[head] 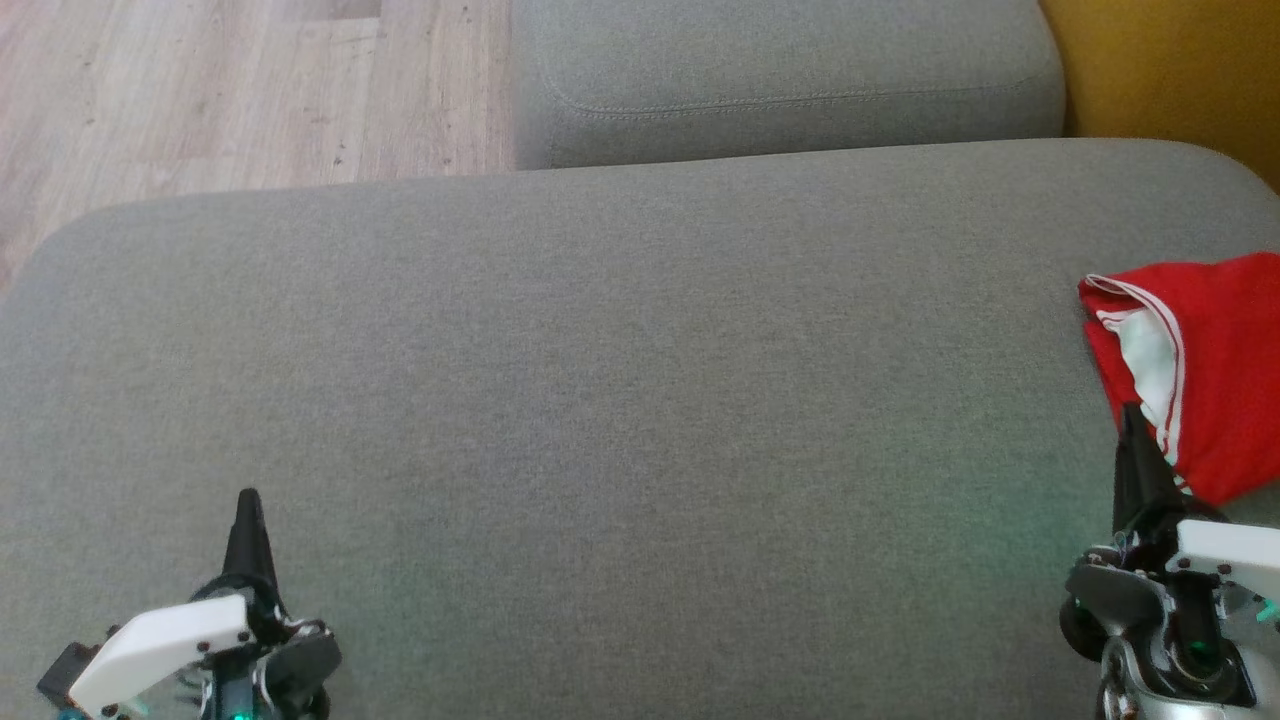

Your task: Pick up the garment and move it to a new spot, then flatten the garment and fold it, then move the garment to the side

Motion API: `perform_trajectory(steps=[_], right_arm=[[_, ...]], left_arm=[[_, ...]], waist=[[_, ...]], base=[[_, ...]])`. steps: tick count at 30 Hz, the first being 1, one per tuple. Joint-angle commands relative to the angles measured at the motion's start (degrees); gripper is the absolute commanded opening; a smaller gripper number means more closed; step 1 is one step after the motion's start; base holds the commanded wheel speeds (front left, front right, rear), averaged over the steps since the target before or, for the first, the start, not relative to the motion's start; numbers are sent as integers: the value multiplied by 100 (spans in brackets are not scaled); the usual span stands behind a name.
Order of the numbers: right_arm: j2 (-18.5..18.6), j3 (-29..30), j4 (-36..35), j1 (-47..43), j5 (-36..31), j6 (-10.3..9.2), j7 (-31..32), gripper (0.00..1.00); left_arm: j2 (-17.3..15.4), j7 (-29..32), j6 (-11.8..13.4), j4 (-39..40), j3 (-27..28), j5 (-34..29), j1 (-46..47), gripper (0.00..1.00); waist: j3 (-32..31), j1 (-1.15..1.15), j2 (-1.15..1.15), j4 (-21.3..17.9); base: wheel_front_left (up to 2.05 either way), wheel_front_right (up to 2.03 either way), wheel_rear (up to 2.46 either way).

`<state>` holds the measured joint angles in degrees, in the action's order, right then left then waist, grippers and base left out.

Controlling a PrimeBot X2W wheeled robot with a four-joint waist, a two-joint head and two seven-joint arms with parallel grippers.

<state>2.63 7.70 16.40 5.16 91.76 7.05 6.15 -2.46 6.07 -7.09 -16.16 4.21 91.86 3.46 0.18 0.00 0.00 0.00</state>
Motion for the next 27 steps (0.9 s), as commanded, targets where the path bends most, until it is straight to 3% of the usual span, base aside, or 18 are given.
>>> perform_trajectory(steps=[1, 27], right_arm=[[25, -118, -237, 102, 40, 44, 34, 0], [25, -118, -237, 102, 41, 44, 34, 0]], left_arm=[[-42, 41, -40, 210, 229, 32, 273, 0], [-42, 41, -40, 210, 229, 32, 273, 0]], waist=[[0, 0, 0, 0], [0, 0, 0, 0]], base=[[0, 0, 0], [0, 0, 0]])
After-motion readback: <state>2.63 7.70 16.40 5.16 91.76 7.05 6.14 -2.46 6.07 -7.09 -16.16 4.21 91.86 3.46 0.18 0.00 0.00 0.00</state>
